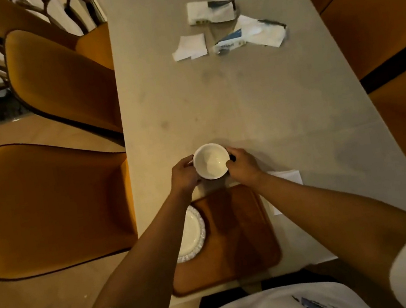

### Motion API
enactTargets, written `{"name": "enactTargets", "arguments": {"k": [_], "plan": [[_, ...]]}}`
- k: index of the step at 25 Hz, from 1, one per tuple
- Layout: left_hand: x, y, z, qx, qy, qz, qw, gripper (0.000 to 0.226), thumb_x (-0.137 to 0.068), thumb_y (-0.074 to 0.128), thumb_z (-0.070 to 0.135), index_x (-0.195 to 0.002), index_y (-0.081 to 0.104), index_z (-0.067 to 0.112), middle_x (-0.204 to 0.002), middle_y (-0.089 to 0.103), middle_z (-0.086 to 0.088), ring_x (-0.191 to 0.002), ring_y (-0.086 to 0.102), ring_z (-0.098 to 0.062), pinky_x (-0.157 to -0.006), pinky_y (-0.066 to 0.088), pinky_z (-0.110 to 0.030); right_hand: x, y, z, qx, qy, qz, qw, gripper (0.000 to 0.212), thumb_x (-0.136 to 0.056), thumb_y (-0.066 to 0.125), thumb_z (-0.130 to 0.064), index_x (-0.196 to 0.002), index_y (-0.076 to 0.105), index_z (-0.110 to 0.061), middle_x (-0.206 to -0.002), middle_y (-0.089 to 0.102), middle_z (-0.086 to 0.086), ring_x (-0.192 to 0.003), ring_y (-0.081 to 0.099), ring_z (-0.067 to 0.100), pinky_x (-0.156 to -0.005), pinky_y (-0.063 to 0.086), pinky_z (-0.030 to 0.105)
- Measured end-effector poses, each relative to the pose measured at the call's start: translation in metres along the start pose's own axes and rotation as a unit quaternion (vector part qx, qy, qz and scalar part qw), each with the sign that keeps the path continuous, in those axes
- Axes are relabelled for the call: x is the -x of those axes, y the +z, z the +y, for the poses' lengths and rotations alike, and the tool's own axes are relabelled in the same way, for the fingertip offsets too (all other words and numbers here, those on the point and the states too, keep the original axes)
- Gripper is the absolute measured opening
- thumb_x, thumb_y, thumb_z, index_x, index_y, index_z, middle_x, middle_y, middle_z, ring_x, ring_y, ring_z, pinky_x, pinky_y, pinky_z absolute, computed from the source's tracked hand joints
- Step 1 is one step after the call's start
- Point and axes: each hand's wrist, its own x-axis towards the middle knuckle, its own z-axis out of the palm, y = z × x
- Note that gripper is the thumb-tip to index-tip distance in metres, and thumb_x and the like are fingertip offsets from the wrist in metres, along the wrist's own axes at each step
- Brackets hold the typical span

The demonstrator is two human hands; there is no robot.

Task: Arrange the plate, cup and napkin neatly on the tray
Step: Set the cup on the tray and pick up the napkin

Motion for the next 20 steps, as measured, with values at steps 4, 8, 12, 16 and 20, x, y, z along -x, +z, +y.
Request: {"name": "enactTargets", "arguments": {"k": [4, 8, 12, 16, 20], "plan": [[0.006, -0.005, -0.012, 0.001, 0.032, 0.011, 0.999, 0.039, -0.085, 0.061, -0.009, -0.122, 0.063, 0.003, -0.123, 0.066, -0.021, -0.110, 0.062, -0.042, -0.084, 0.058, -0.053, 0.002, -0.001, 0.000, 0.005, -0.025, -0.007, 1.000, 0.049, -0.091, 0.052, -0.004, -0.137, 0.056, -0.021, -0.135, 0.057, 0.009, -0.121, 0.054, 0.031, -0.096, 0.047, 0.035], [0.029, -0.008, -0.021, 0.007, 0.071, 0.031, 0.997, 0.041, -0.085, 0.065, -0.004, -0.124, 0.066, 0.008, -0.120, 0.069, -0.016, -0.108, 0.066, -0.035, -0.082, 0.060, -0.054, 0.022, -0.010, -0.001, 0.009, -0.056, -0.009, 0.998, 0.049, -0.093, 0.050, -0.005, -0.139, 0.052, -0.020, -0.137, 0.049, 0.009, -0.122, 0.051, 0.028, -0.093, 0.046, 0.029], [0.055, -0.011, -0.042, 0.001, 0.065, 0.021, 0.998, 0.044, -0.079, 0.070, -0.001, -0.119, 0.071, 0.017, -0.115, 0.074, -0.009, -0.104, 0.070, -0.032, -0.080, 0.061, -0.054, 0.053, -0.021, 0.017, 0.000, -0.079, -0.038, 0.996, 0.050, -0.092, 0.050, -0.005, -0.140, 0.050, -0.021, -0.138, 0.047, 0.008, -0.123, 0.049, 0.028, -0.096, 0.051, 0.035], [0.077, -0.008, -0.063, -0.002, 0.047, 0.006, 0.999, 0.040, -0.073, 0.072, 0.008, -0.096, 0.076, 0.040, -0.109, 0.076, -0.002, -0.099, 0.072, -0.027, -0.082, 0.061, -0.051, 0.077, -0.019, 0.036, 0.007, -0.058, -0.056, 0.997, 0.051, -0.094, 0.049, -0.004, -0.141, 0.048, -0.022, -0.138, 0.046, 0.007, -0.125, 0.047, 0.024, -0.093, 0.042, 0.025], [0.079, -0.006, -0.082, -0.018, 0.033, -0.003, 0.999, 0.041, -0.078, 0.069, 0.001, -0.110, 0.074, 0.026, -0.109, 0.076, -0.002, -0.102, 0.071, -0.030, -0.082, 0.061, -0.052, 0.089, -0.015, 0.053, 0.020, -0.047, -0.047, 0.998, 0.047, -0.096, 0.052, -0.009, -0.140, 0.049, -0.025, -0.141, 0.047, 0.004, -0.125, 0.048, 0.022, -0.099, 0.042, 0.026]]}}
